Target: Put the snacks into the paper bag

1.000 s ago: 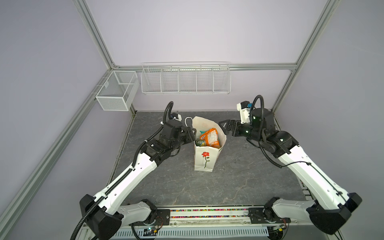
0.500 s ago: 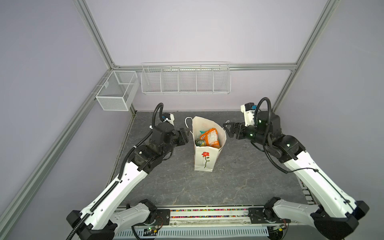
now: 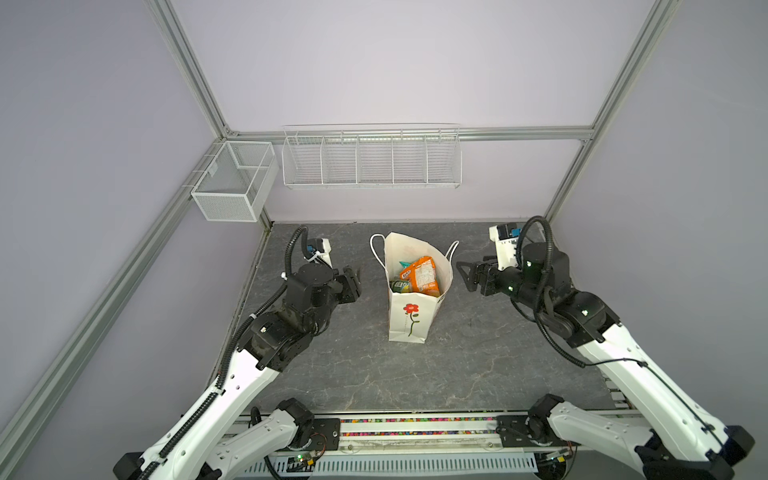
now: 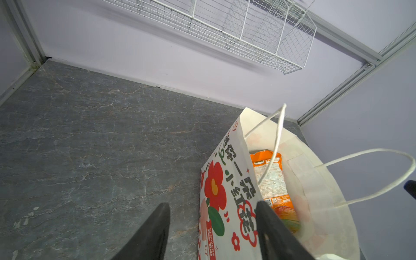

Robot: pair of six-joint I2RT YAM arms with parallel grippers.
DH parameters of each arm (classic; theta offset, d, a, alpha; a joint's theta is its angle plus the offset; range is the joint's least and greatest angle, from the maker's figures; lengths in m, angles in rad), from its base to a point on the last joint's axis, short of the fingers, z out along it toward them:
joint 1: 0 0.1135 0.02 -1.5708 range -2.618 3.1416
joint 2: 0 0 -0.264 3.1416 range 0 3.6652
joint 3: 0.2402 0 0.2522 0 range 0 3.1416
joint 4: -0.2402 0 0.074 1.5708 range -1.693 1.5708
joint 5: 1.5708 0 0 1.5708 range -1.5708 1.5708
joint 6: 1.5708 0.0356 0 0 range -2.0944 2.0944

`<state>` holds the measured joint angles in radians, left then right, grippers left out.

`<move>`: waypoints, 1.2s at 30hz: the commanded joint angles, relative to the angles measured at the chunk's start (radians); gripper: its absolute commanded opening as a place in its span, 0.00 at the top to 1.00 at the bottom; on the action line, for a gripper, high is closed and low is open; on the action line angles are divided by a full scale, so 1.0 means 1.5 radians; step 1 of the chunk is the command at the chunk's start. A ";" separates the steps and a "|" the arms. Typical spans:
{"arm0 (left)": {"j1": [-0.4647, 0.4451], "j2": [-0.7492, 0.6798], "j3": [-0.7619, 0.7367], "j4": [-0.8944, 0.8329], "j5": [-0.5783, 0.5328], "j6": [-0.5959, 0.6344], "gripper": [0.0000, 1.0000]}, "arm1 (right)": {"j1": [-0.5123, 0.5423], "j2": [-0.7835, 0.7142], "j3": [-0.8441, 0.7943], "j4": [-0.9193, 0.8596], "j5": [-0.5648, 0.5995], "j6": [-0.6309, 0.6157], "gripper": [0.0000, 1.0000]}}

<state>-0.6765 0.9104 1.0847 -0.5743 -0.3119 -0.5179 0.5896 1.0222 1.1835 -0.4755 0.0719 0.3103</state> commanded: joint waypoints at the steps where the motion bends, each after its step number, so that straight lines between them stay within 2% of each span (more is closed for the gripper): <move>1: -0.001 -0.017 -0.021 0.010 -0.040 0.025 0.38 | -0.003 -0.026 -0.031 0.028 0.028 -0.035 0.11; 13: -0.001 -0.043 -0.082 0.012 -0.088 0.040 0.38 | -0.004 -0.112 -0.158 0.077 0.071 -0.078 0.11; 21: -0.001 -0.056 -0.116 0.018 -0.121 0.054 0.39 | -0.004 -0.176 -0.249 0.090 0.126 -0.120 0.11; 36: -0.001 -0.095 -0.168 0.045 -0.167 0.077 0.39 | -0.004 -0.258 -0.323 0.074 0.194 -0.140 0.11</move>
<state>-0.6765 0.7895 0.8478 -0.5274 -0.5251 -0.4240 0.5888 0.6529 0.7174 -0.3763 0.3302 0.1284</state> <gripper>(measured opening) 0.611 0.886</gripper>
